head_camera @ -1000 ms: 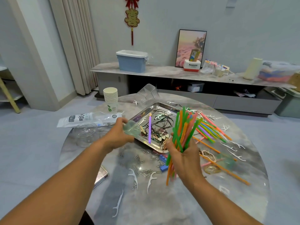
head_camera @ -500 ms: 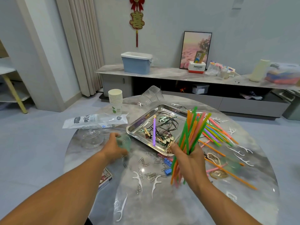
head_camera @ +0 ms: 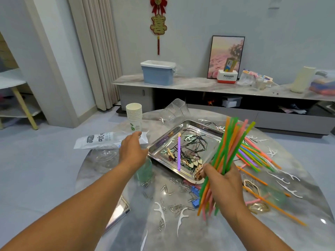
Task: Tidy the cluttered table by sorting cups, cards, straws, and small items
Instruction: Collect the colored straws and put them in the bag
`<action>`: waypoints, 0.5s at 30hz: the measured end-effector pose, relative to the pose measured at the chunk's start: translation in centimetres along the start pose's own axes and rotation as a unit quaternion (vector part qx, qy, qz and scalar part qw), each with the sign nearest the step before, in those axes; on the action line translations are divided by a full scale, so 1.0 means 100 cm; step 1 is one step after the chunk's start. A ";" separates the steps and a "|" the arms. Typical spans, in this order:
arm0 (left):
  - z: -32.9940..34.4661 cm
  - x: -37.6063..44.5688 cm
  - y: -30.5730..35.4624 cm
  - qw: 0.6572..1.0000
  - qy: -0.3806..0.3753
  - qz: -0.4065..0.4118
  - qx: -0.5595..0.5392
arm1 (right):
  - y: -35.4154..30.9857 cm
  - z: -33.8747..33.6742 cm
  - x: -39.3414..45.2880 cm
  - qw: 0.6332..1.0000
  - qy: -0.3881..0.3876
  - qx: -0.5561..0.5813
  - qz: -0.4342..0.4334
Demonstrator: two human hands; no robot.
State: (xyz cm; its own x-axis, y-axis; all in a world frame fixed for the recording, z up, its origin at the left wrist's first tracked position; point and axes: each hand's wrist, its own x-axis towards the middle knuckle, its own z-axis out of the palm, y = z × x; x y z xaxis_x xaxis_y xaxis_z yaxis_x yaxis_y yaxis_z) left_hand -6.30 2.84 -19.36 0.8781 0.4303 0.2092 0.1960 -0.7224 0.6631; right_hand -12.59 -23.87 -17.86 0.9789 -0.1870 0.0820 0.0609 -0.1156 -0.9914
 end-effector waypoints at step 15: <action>-0.066 0.151 -0.059 0.921 -0.179 -0.038 0.345 | -0.029 0.009 0.052 0.996 0.072 0.040 0.028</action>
State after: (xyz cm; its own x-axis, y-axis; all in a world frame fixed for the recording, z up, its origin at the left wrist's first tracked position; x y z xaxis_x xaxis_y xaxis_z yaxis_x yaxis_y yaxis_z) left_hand 2.88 17.18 -15.35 0.9134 0.3783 -0.1506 0.3860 -0.9221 0.0250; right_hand -7.54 -23.67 -14.67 0.9437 -0.3290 0.0341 0.0277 -0.0241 -0.9993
